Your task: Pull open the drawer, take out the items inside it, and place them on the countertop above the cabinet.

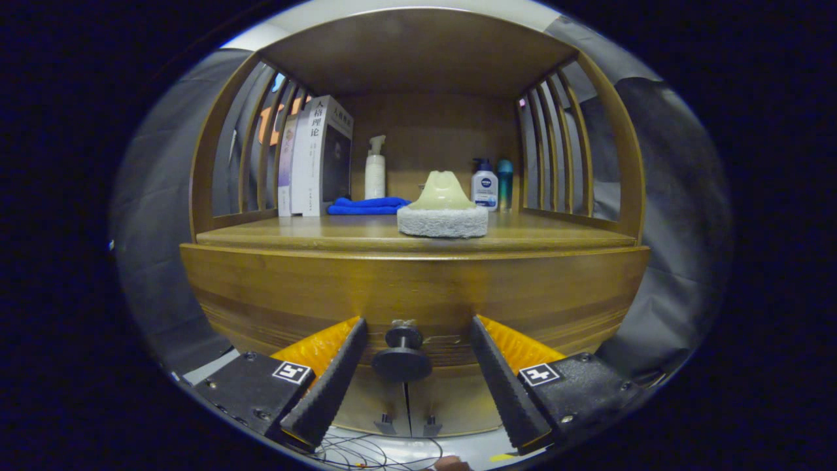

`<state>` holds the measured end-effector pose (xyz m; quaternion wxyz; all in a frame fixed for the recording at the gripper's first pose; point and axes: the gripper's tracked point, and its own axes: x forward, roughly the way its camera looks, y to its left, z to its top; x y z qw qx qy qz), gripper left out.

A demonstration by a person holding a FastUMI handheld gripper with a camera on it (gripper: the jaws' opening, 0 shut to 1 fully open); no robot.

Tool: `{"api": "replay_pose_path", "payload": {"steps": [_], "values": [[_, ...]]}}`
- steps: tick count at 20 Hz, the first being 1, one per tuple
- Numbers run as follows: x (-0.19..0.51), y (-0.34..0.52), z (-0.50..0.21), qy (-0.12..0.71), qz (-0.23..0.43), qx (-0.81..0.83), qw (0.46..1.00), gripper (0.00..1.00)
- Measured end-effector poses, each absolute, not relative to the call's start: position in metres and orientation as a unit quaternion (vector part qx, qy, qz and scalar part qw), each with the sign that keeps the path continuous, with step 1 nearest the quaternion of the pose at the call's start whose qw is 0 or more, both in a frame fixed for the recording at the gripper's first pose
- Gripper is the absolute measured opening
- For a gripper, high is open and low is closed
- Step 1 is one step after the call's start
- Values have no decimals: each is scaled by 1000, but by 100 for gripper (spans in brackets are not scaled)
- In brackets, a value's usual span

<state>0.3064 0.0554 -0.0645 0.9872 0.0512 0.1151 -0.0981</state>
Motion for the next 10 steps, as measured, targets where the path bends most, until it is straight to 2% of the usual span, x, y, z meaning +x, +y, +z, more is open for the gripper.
{"api": "replay_pose_path", "payload": {"steps": [8,10], "values": [[313,53,-69,118,-101,36,987,100],[304,63,-77,148,-71,37,986,100]]}}
